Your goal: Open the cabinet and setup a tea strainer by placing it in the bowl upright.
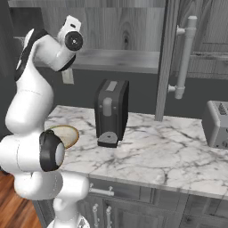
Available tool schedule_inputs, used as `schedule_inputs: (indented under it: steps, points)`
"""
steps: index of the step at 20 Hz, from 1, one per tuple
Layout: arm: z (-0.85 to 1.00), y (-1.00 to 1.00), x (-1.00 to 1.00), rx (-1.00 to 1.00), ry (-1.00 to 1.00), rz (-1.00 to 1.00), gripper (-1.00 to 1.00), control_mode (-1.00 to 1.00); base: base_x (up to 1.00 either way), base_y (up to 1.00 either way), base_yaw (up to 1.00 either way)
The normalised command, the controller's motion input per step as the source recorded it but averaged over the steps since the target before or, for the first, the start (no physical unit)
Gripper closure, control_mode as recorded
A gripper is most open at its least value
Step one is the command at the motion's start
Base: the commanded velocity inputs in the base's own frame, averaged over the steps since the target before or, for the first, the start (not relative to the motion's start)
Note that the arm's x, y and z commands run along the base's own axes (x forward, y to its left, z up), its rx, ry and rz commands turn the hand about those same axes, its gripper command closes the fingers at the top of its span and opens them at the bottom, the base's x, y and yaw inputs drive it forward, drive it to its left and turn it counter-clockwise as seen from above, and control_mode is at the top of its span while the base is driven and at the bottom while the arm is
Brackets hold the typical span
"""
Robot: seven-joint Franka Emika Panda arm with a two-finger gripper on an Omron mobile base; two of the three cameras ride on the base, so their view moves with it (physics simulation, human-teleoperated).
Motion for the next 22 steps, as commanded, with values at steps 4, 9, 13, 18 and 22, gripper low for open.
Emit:
schedule_inputs:
  steps: [4, 9, 13, 18, 22]
  points:
    - [0.09, -0.26, -1.0, 0.0, -0.03, -0.1, 1.0, -1.0, 0.0, 0.0, 0.0]
    - [0.01, -0.35, -1.0, 0.0, -0.01, -0.11, 1.0, -1.0, 0.0, 0.0, 0.0]
    - [0.0, -0.29, -1.0, 0.0, -0.02, -0.14, 1.0, -1.0, 0.0, 0.0, 0.0]
    - [-0.09, -0.08, -0.73, -0.03, -0.01, -0.2, 1.0, -1.0, 0.0, 0.0, 0.0]
    - [-0.19, -0.11, -0.47, -0.05, 0.0, -0.24, 1.0, -1.0, 0.0, 0.0, 0.0]
